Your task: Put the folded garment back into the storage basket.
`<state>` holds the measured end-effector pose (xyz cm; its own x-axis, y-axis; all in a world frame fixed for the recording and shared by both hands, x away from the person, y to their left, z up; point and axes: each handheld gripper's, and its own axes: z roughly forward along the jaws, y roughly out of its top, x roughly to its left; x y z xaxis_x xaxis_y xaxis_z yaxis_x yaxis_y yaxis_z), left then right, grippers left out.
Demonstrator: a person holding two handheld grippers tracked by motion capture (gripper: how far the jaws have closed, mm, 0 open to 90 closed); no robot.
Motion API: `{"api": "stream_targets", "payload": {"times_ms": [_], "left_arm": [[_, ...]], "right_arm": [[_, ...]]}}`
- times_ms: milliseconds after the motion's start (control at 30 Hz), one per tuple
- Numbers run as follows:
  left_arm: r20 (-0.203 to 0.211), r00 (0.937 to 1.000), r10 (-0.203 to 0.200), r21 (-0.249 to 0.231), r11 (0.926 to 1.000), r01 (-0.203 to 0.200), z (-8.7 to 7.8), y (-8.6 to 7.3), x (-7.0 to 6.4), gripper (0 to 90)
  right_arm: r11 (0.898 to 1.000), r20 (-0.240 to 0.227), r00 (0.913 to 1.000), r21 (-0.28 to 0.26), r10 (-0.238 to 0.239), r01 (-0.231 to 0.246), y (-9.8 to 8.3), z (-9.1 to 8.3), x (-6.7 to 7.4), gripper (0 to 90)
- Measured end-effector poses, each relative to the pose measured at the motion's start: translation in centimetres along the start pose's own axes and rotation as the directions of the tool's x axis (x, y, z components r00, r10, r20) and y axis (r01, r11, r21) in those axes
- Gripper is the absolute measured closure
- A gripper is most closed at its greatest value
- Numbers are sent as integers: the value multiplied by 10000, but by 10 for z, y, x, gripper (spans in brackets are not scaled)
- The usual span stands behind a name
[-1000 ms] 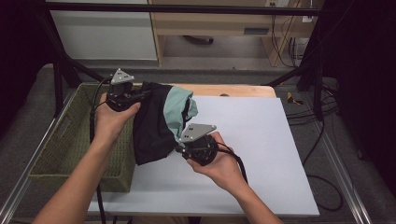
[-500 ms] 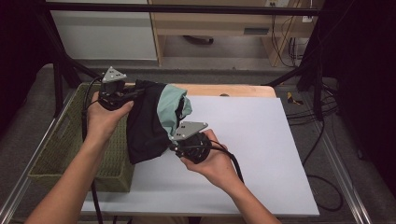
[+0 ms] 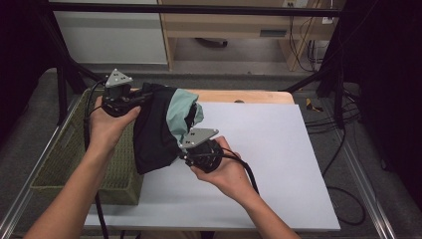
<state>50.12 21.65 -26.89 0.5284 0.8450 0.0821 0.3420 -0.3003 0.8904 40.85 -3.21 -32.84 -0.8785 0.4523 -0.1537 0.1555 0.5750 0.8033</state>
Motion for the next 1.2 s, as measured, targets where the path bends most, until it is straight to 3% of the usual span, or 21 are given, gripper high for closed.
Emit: {"api": "stream_targets", "payload": {"times_ms": [467, 867, 1200], "left_arm": [[-192, 9998, -81, -208, 9998, 77, -16, 3, 9, 719], [-464, 9986, -240, -286, 9993, 227, -32, 2, 29, 718], [-665, 9969, -409, -320, 9987, 389, -37, -2, 43, 718]], "right_arm": [[9999, 39, 9999, -23, -109, 109, 15, 9, 2, 816], [9996, -182, 9997, -224, -158, 154, 30, 24, 5, 815], [9993, -289, 9994, -306, -210, 201, 40, 40, 6, 815]]}}
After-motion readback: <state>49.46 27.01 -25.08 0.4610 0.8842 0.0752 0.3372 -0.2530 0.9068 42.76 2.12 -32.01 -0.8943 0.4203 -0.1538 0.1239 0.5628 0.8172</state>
